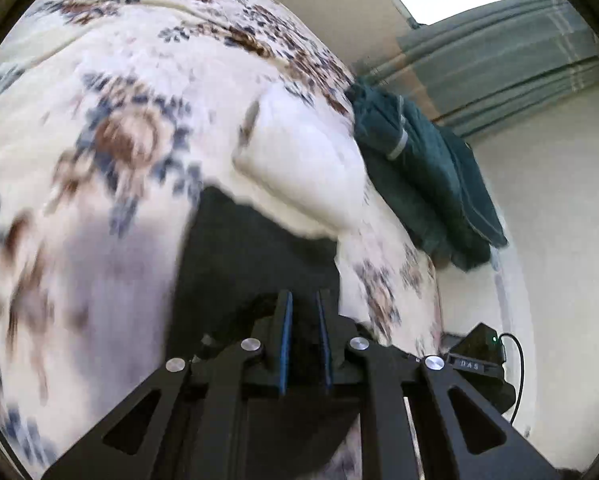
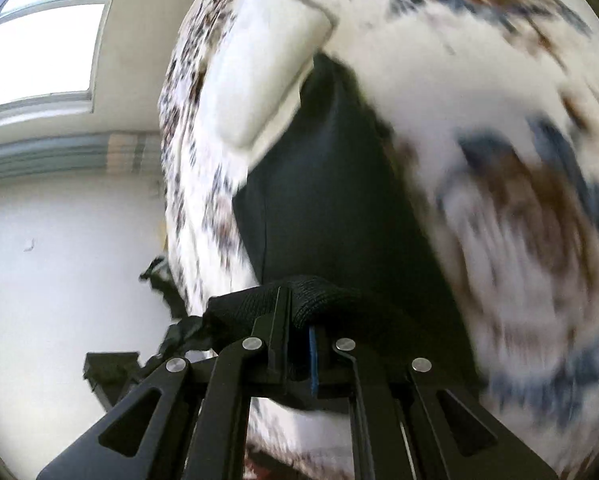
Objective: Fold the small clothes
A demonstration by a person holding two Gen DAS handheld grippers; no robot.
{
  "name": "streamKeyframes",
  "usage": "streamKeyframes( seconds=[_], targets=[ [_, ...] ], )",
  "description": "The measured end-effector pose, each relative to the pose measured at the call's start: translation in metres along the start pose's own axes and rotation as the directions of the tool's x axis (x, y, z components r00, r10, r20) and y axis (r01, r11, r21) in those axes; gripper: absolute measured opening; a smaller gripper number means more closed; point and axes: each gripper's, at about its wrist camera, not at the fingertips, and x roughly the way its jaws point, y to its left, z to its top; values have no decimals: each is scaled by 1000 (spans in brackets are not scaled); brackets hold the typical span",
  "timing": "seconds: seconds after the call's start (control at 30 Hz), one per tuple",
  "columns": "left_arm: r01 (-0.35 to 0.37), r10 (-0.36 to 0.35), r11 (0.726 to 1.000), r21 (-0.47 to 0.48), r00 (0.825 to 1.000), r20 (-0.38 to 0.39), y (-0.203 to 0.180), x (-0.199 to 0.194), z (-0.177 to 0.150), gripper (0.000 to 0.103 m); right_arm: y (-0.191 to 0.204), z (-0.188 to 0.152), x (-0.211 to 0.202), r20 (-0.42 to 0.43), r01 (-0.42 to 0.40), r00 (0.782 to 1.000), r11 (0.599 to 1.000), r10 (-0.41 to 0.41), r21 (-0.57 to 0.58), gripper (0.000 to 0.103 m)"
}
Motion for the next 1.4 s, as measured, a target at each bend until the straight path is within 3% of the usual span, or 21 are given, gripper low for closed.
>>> streamKeyframes(
  seconds=[0.2, 0.23, 0.27, 0.3, 0.33, 0.37, 0.43, 0.5, 0.53, 0.6, 0.67, 0.7, 0.73, 0.77, 0.8, 0.83, 0.93, 1.03, 1.17, 1.3, 1.4],
  targets=[
    [-58, 58, 998, 4, 994, -90, 24, 57, 46, 13, -5, 95, 59, -42, 79, 996, 996, -78, 28, 7],
    [-73, 74, 997, 10, 991, -112, 27, 62, 46, 23, -7, 105, 71, -73, 117, 991, 993, -115, 31, 9],
    [-74, 76, 997, 20, 989, -129, 29, 64, 45, 45, -12, 112, 76, -98, 144, 985, 989, -140, 32, 9],
    [-86, 89, 996, 29, 986, -142, 31, 66, 42, 56, -14, 118, 82, -134, 158, 979, 987, -152, 34, 12],
    [-87, 92, 995, 39, 984, -153, 34, 67, 37, 69, -15, 120, 81, -158, 142, 978, 989, -135, 34, 20],
    [-76, 82, 996, 40, 983, -164, 36, 67, 31, 70, -14, 120, 77, -171, 117, 979, 993, -111, 23, 26],
    [-76, 85, 996, 52, 976, -203, 39, 72, 18, 70, -10, 119, 61, -158, 118, 980, 992, -122, -36, 49],
    [-96, 114, 992, 85, 963, -246, 40, 82, 4, 70, -5, 112, 41, -113, 153, 980, 981, -167, -120, 53],
    [-108, 133, 989, 105, 954, -269, 39, 89, -4, 70, -5, 108, 34, -92, 189, 974, 969, -205, -159, 63],
    [-126, 161, 983, 132, 939, -305, 39, 100, -17, 70, -4, 102, 28, -48, 282, 952, 929, -301, -239, 67],
    [-150, 196, 973, 173, 937, -289, 35, 104, -27, 63, -9, 101, 39, -67, 316, 935, 905, -348, -285, 67],
    [-147, 195, 971, 187, 942, -272, 32, 103, -28, 50, -16, 99, 43, -87, 320, 930, 902, -358, -290, 67],
    [-155, 204, 968, 199, 944, -259, 30, 103, -29, 11, -22, 98, 48, -105, 312, 929, 904, -355, -292, 67],
    [-173, 222, 964, 202, 942, -252, 29, 102, -27, 7, -25, 98, 56, -119, 290, 934, 910, -337, -297, 67],
    [-171, 215, 966, 194, 947, -238, 29, 100, -26, 7, -27, 97, 57, -112, 280, 939, 911, -326, -302, 62],
    [-166, 206, 969, 184, 953, -223, 29, 97, -24, 6, -26, 96, 56, -95, 266, 947, 913, -308, -308, 38],
    [-172, 209, 966, 195, 959, -190, 22, 87, -23, 6, -18, 92, 53, -27, 268, 956, 906, -293, -328, 27],
    [-190, 226, 957, 217, 962, -152, 13, 77, -20, 6, -14, 84, 46, 9, 284, 954, 894, -299, -348, 24],
    [-207, 243, 950, 233, 960, -138, 8, 76, -13, 6, -10, 85, 35, -6, 262, 960, 907, -280, -331, 24],
    [-216, 254, 948, 232, 956, -148, 12, 80, -11, 6, -7, 97, 42, -57, 298, 939, 887, -338, -352, 31],
    [-215, 252, 949, 232, 957, -145, 11, 80, -12, 6, 0, 106, 26, 1, 290, 950, 886, -311, -362, 46]
  ],
)
